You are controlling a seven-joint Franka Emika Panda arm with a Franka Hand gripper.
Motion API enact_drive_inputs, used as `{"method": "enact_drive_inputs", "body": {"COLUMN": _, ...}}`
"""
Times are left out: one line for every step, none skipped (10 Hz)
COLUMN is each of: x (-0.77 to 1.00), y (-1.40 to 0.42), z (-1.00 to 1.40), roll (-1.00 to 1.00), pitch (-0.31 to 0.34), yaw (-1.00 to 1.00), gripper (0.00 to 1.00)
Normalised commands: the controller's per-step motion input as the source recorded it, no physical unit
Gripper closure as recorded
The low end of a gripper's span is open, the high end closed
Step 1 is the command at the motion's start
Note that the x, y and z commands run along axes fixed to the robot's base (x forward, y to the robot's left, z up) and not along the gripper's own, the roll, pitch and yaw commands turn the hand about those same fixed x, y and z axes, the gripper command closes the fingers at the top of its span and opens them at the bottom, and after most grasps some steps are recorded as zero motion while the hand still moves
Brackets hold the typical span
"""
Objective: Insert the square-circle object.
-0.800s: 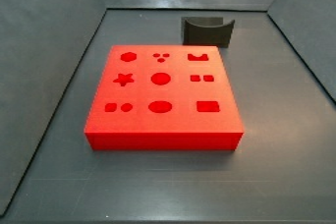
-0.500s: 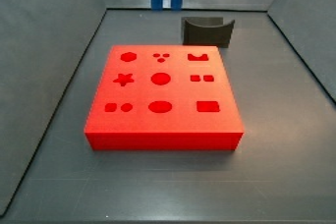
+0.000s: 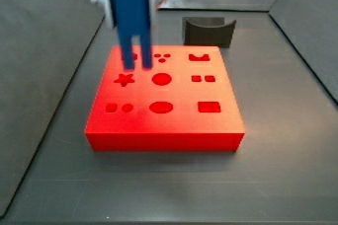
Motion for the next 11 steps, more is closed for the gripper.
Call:
{"method": "enact_drive_inputs", "body": {"x": -0.18, "y": -0.15, "z": -0.65, "roll": 0.03, "pitch": -0.271, "yaw": 0.0, "gripper": 1.0}}
{"method": "enact_drive_inputs", "body": {"x": -0.11, "y": -0.17, "z": -0.58, "roll": 0.18, "pitch": -0.15, "yaw": 0.0, "gripper": 1.0}}
{"method": "enact_drive_inputs", "body": {"x": -0.05, "y": -0.19, "z": -0.5, "roll": 0.29, "pitch": -0.017, "yaw": 0.0, "gripper": 1.0}}
{"method": "enact_drive_inputs", "body": {"x": -0.07, "y": -0.15, "z": -0.4, "roll": 0.27, "pitch": 0.0, "yaw": 0.0, "gripper": 1.0}}
{"method": "enact_drive_inputs", "body": {"x": -0.19, "y": -0.16, "z": -0.32, "roll": 0.32, "pitch": 0.001, "yaw": 0.0, "gripper": 1.0}}
{"method": "enact_drive_inputs", "body": {"x": -0.13, "y": -0.18, "z": -0.35, "roll": 0.27, "pitch": 0.0, "yaw": 0.0, "gripper": 1.0}}
{"method": "enact_drive_inputs", "body": {"x": -0.19, "y": -0.05, "z": -0.31, "roll": 0.06, "pitch": -0.05, "yaw": 0.0, "gripper": 1.0}}
{"method": "enact_drive_inputs", "body": {"x": -0.15, "y": 0.0, "z": -0.19, "roll": -0.01, "pitch": -0.074, "yaw": 0.0, "gripper": 1.0}}
{"method": "enact_drive_inputs", "body": {"x": -0.1, "y": 0.0, "z": -0.09, "roll": -0.01, "pitch": -0.039, "yaw": 0.0, "gripper": 1.0}}
{"method": "enact_drive_inputs", "body": {"x": -0.09, "y": 0.0, "z": -0.07, "roll": 0.0, "pitch": -0.007, "yaw": 0.0, "gripper": 1.0}}
{"method": "enact_drive_inputs", "body": {"x": 0.0, "y": -0.01, "z": -0.1, "roll": 0.0, "pitch": -0.031, "yaw": 0.0, "gripper": 1.0}}
